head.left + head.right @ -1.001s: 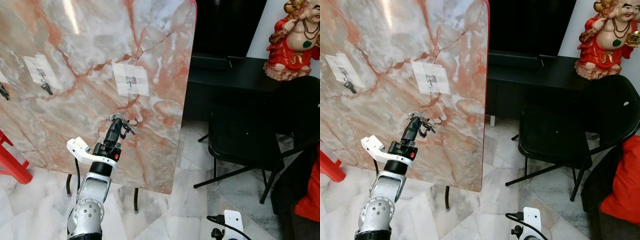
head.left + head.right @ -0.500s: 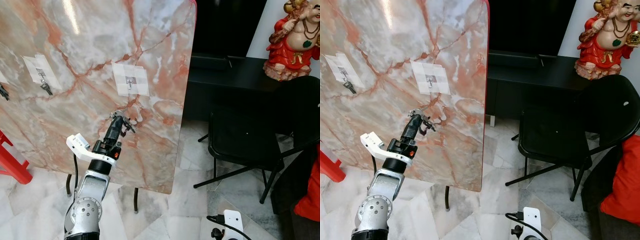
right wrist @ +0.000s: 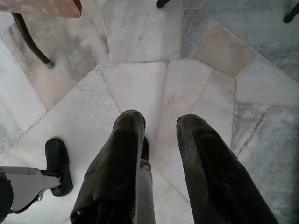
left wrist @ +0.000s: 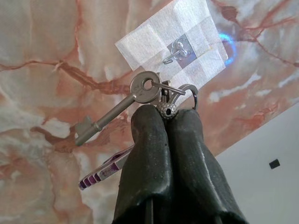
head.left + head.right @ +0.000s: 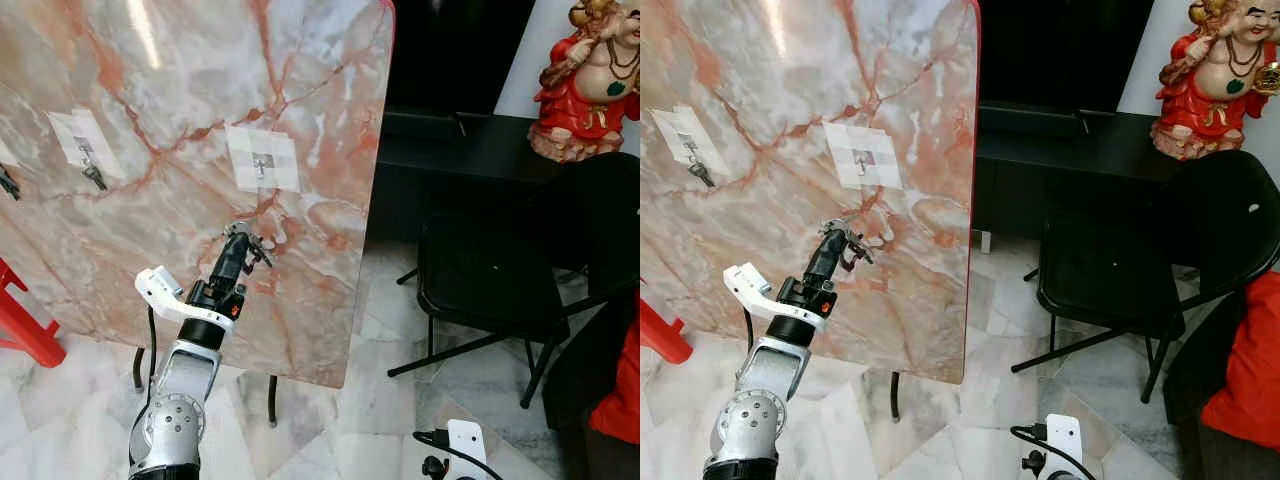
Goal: Hang keys on a hook
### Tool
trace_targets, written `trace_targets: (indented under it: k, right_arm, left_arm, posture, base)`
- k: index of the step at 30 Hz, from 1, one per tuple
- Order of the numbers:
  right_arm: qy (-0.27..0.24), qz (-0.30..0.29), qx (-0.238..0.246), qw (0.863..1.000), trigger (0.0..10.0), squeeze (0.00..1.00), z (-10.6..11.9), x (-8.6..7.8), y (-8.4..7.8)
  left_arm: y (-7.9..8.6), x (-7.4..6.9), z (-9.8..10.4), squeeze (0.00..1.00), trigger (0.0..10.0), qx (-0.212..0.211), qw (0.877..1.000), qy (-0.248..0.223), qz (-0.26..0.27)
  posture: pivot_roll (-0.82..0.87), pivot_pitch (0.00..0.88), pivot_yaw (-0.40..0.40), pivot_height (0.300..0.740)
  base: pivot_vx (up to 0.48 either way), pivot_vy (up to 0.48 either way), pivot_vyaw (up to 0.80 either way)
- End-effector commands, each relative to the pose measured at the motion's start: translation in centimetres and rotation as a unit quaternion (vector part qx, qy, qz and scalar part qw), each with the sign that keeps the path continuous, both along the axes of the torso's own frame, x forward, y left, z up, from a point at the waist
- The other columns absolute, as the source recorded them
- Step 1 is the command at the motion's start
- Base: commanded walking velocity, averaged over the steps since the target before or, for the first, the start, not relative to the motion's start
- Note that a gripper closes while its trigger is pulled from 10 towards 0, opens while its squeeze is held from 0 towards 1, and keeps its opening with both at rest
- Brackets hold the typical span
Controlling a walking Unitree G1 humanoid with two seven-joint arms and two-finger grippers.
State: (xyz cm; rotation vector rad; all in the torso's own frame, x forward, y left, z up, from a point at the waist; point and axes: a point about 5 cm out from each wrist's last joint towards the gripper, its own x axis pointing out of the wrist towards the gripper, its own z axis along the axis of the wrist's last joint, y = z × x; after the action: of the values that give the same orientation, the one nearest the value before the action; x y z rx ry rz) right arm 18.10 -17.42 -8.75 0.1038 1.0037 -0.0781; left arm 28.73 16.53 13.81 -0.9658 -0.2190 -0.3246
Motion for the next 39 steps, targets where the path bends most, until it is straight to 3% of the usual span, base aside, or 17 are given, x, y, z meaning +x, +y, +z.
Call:
trace_targets:
  k: [1,25,39]
  right_arm:
    - [0.001,0.011,-0.004,1.000,10.0,0.00,-0.01,-0.02,0.02]
    - [0.000,0.007,-0.003,1.000,10.0,0.00,0.06,0.16,0.06]
    - [-0.001,0.006,-0.004,1.000,10.0,0.00,0.08,0.20,0.07]
  left_arm:
    - [-0.19,0.21,1.21,0.00,10.0,0.009,1.000,-0.026,-0.007]
    - [-0.36,0.20,1.64,0.00,10.0,0.022,0.999,-0.035,-0.010]
    - [-0.89,-0.38,1.69,0.00,10.0,0.024,0.998,-0.038,-0.032]
  posture:
    - [0.06,0.018,-0.018,0.740]
    - [0.06,0.032,-0.020,0.740]
    - [0.06,0.034,-0.020,0.740]
  base:
    - [0.247,0.000,0.00]
    - [0.280,0.000,0.00]
    - [0.000,0.000,0.00]
